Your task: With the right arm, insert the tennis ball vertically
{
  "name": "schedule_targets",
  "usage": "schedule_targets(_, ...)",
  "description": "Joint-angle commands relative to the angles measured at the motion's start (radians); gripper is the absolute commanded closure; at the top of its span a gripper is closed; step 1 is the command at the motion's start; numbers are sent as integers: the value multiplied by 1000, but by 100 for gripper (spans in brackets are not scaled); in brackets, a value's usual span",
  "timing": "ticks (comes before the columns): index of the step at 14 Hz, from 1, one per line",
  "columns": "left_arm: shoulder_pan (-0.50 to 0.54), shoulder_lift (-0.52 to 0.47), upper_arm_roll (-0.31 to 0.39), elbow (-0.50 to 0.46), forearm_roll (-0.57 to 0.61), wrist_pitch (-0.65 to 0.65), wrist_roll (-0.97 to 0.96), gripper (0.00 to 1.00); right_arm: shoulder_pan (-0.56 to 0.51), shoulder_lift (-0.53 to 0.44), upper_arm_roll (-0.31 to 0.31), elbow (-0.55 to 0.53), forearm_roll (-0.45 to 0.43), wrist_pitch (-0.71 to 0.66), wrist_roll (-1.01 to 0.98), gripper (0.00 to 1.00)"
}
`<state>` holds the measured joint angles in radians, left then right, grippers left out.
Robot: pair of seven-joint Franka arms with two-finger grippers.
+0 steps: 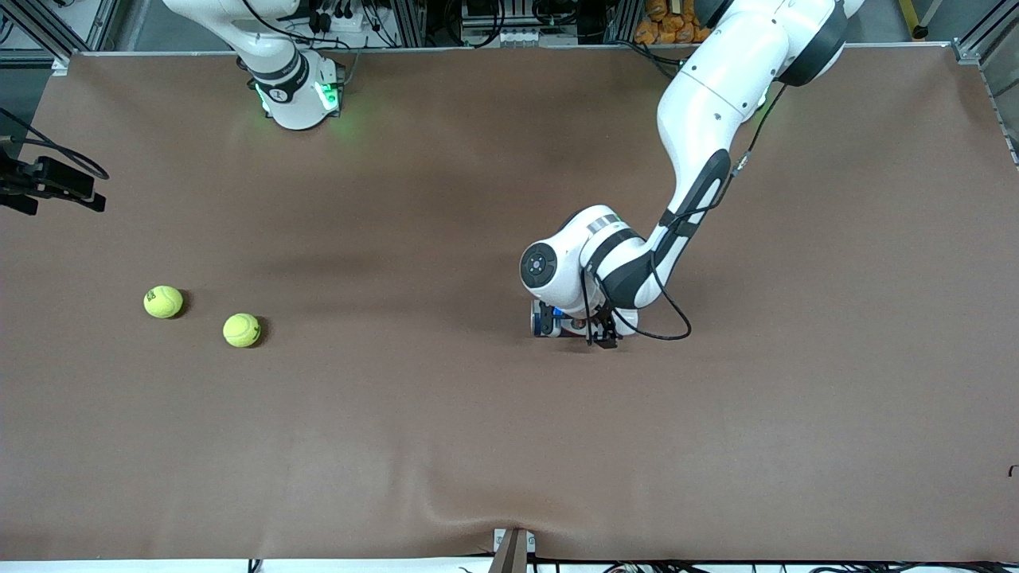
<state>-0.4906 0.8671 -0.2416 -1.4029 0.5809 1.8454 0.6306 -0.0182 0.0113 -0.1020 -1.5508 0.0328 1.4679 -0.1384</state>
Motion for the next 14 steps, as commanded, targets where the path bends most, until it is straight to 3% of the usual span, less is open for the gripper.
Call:
schedule_targets(1, -9, 13, 2, 19, 25, -12, -15, 25, -20, -2, 11, 8, 13, -4, -10, 0)
schedule_targets(5, -9, 13, 2, 19, 25, -11, -14, 36, -22, -2, 10, 8, 15, -4, -3, 0)
schedule_targets(10, -9, 1, 2, 25, 19, -3, -23, 35, -25, -1, 11, 12, 13, -3, -1, 0)
schedule_targets(14, -2, -29, -48, 48, 8, 52, -35, 34, -23, 10, 11, 24, 12, -3, -3, 0)
